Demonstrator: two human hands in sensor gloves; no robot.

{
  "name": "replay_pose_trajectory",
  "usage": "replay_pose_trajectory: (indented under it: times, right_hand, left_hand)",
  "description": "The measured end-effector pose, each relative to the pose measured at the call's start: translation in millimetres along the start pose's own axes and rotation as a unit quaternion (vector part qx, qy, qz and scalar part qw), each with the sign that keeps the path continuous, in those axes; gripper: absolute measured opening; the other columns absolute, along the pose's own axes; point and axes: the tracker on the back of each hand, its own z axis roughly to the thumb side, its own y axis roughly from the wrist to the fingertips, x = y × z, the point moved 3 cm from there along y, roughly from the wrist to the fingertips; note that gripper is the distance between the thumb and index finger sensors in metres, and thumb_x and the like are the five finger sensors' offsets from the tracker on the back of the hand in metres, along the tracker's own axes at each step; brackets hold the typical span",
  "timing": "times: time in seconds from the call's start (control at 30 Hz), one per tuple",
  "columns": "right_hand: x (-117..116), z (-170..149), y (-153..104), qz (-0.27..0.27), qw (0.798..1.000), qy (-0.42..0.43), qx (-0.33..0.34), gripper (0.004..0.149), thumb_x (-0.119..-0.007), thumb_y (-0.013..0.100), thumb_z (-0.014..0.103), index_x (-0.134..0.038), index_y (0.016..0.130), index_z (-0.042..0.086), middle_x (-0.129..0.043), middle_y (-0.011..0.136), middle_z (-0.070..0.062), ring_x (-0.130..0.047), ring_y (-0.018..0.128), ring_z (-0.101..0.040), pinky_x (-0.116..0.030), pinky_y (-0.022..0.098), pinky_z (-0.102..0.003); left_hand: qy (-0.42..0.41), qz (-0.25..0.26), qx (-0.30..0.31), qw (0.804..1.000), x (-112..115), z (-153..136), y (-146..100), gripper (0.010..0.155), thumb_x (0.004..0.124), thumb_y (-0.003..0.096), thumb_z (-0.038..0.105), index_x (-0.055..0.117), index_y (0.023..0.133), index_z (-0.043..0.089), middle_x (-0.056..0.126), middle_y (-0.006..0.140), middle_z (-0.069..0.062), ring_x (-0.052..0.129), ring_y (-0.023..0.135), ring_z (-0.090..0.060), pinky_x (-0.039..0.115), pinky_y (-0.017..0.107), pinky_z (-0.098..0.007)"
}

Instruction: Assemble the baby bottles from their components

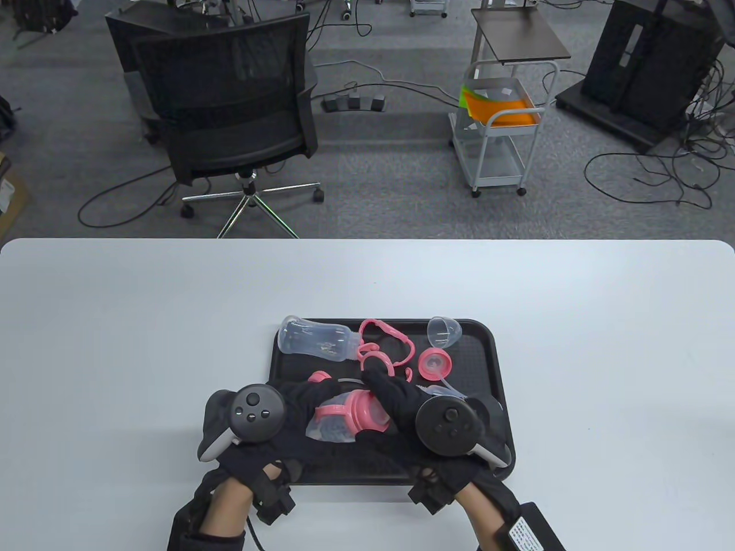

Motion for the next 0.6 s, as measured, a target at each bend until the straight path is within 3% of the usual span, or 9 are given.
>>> replay_pose_trajectory:
  times: [0.07, 0.13, 0.23, 0.33, 0.6]
  right_hand:
    - [15, -9, -4, -0.043, 0.998, 0.036, -0.027, 0.086, -0.077, 0.038, 0.061, -0.052, 0.107, 0.015, -0.069, 0.099, -0.02, -0.09, 0.078, -0.039, -0.088, 0.046, -0.044]
    - [32, -22, -14, -0.086, 0.991, 0.055, -0.087, 0.078, -0.08, 0.039, 0.057, -0.065, 0.101, 0.012, -0.077, 0.093, -0.02, -0.094, 0.072, -0.04, -0.089, 0.041, -0.045]
    - [38, -35, -28, -0.045, 0.988, -0.033, -0.142, 0.068, -0.085, 0.039, 0.051, -0.08, 0.092, 0.009, -0.09, 0.081, -0.02, -0.103, 0.058, -0.038, -0.094, 0.032, -0.043]
    - [25, -50, -45, 0.017, 0.969, -0.151, -0.196, 0.068, -0.088, 0.038, 0.05, -0.082, 0.09, 0.008, -0.093, 0.079, -0.019, -0.106, 0.055, -0.036, -0.097, 0.031, -0.04]
    - [-20, -74, -58, 0.069, 0.93, -0.258, -0.251, 0.069, -0.091, 0.036, 0.047, -0.083, 0.09, 0.005, -0.094, 0.079, -0.023, -0.108, 0.053, -0.037, -0.099, 0.029, -0.041]
  left_hand:
    - [0.016, 0.023, -0.025, 0.999, -6, -3, -2, 0.098, 0.114, 0.0317, 0.05, 0.06, 0.11, 0.028, 0.069, 0.108, -0.002, 0.077, 0.101, -0.034, 0.036, 0.076, -0.076]
    - [-0.01, 0.043, -0.036, 0.998, -12, -9, -4, 0.098, 0.114, 0.032, 0.05, 0.059, 0.11, 0.028, 0.069, 0.108, -0.002, 0.077, 0.101, -0.035, 0.036, 0.076, -0.076]
    - [-0.036, 0.07, -0.053, 0.995, -18, -18, -7, 0.099, 0.113, 0.0336, 0.051, 0.057, 0.111, 0.028, 0.067, 0.11, -0.002, 0.074, 0.103, -0.036, 0.035, 0.076, -0.076]
    - [-0.052, 0.091, -0.065, 0.992, -22, -24, -10, 0.098, 0.113, 0.0333, 0.049, 0.057, 0.111, 0.027, 0.067, 0.109, -0.003, 0.074, 0.102, -0.036, 0.035, 0.076, -0.076]
    - [-0.042, 0.089, -0.064, 0.993, -22, -24, -10, 0.098, 0.113, 0.0334, 0.049, 0.057, 0.111, 0.028, 0.066, 0.109, -0.002, 0.074, 0.102, -0.036, 0.034, 0.076, -0.076]
